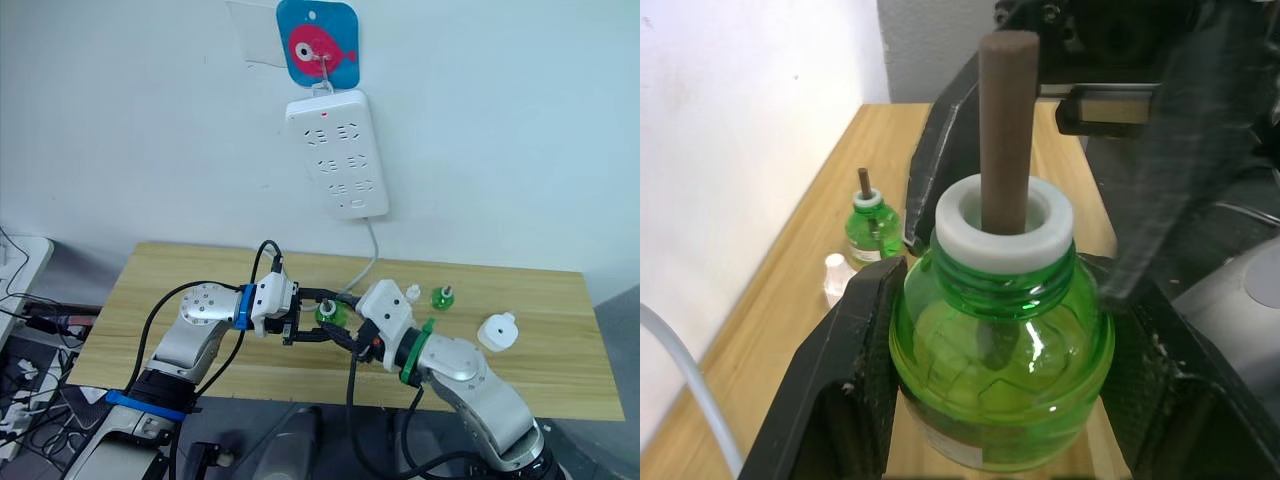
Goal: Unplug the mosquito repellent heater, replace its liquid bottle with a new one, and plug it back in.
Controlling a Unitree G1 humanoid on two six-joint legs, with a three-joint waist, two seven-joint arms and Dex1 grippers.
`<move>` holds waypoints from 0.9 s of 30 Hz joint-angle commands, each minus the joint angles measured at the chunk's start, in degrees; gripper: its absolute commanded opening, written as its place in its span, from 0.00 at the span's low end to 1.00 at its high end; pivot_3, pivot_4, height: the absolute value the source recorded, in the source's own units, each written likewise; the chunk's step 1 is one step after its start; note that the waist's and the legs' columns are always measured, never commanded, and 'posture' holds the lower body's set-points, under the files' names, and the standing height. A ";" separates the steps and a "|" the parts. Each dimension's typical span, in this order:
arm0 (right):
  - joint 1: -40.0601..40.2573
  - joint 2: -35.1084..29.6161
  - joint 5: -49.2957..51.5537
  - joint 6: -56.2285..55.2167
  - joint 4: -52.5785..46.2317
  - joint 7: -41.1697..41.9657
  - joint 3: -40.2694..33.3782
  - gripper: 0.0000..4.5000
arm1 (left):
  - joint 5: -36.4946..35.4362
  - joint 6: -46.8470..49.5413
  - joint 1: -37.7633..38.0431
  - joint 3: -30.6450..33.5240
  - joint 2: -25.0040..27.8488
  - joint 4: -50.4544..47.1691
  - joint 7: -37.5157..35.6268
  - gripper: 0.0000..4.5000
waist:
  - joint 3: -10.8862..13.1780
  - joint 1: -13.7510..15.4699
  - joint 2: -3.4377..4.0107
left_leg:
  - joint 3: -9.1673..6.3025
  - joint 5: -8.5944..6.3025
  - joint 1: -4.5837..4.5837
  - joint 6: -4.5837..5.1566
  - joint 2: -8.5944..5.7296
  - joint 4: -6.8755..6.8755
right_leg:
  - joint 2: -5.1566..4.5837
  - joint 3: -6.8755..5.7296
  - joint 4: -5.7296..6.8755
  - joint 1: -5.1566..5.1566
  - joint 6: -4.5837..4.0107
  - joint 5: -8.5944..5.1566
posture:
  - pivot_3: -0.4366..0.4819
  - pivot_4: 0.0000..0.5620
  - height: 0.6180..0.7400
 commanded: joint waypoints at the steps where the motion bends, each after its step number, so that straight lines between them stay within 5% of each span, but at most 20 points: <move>1: -0.35 0.43 -0.56 -0.58 -0.69 0.10 0.11 0.21 | -0.90 -0.46 -0.21 -0.04 -0.49 -2.35 0.00 0.51 | 0.00 0.00 0.00 | 0.00 0.00 0.00 0.00 0.00 0.00 | 0.00 0.00 0.00 0.00 0.00 0.00 | 0.74 0.46 1.00; 12: -0.59 0.41 0.28 -3.50 -1.44 1.27 -2.68 0.21 | -1.14 -0.66 0.25 0.08 -0.46 -2.27 -0.14 0.51 | 0.00 0.00 -0.01 | 0.00 0.00 0.00 0.00 -0.01 0.00 | 0.00 0.00 0.00 0.00 0.00 0.00 | 0.73 0.47 1.00; 19: -0.09 2.27 5.90 2.14 -3.35 -1.32 -9.87 0.21 | -3.97 7.05 2.07 2.28 -0.85 -6.36 4.73 0.99 | 0.00 -0.03 -0.01 | 0.00 0.00 0.00 0.00 0.00 0.02 | -0.01 0.01 0.02 0.00 0.00 0.00 | 0.73 0.47 1.00; 27: 3.18 12.54 37.69 20.18 -9.78 -20.75 -31.25 0.21 | -1.63 6.30 9.46 4.11 -6.26 -18.93 18.81 0.99 | 0.00 0.18 -0.01 | -0.08 0.00 -0.04 0.00 0.07 0.00 | -0.18 0.01 0.03 0.02 -0.01 0.01 | 0.70 0.51 1.00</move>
